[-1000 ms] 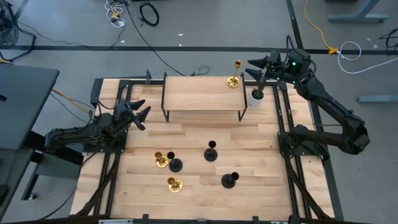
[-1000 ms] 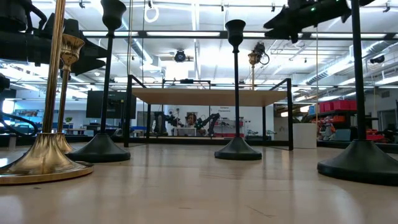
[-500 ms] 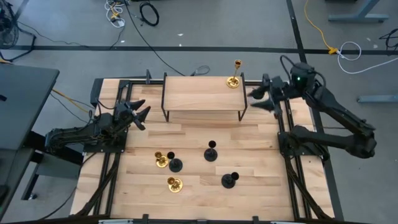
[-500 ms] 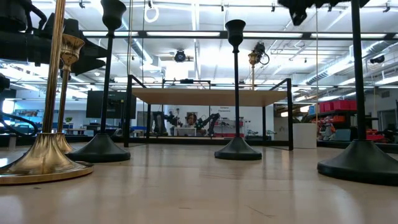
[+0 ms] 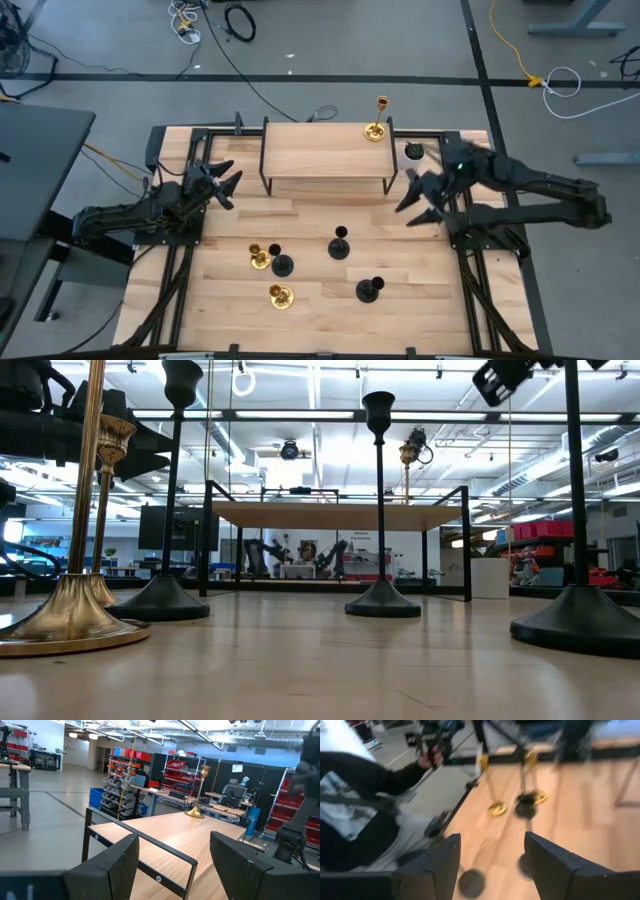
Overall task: Pick & Place candle stick holders
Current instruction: Put the bottom black candle holder on the shelf
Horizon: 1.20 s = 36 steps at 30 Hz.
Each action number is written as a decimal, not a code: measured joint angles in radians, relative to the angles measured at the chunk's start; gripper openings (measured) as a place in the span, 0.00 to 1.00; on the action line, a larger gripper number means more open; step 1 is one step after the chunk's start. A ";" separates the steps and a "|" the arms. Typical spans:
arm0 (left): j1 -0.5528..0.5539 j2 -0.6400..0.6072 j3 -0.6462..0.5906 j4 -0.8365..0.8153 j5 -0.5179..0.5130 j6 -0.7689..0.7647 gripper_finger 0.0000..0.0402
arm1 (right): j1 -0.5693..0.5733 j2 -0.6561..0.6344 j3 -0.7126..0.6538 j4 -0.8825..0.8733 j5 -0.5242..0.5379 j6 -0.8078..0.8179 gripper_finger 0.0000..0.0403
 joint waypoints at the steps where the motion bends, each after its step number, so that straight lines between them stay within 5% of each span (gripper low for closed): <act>1: 0.000 0.000 0.000 0.000 0.000 0.000 0.61 | 0.027 0.000 -0.024 0.019 0.018 0.019 0.55; 13: 0.000 0.000 0.000 0.000 0.000 0.000 0.61 | 0.271 0.000 -0.290 0.399 0.144 0.190 0.55; 36: 0.000 0.000 0.000 0.000 0.000 0.000 0.61 | 0.682 0.073 -0.534 0.902 0.634 0.319 0.55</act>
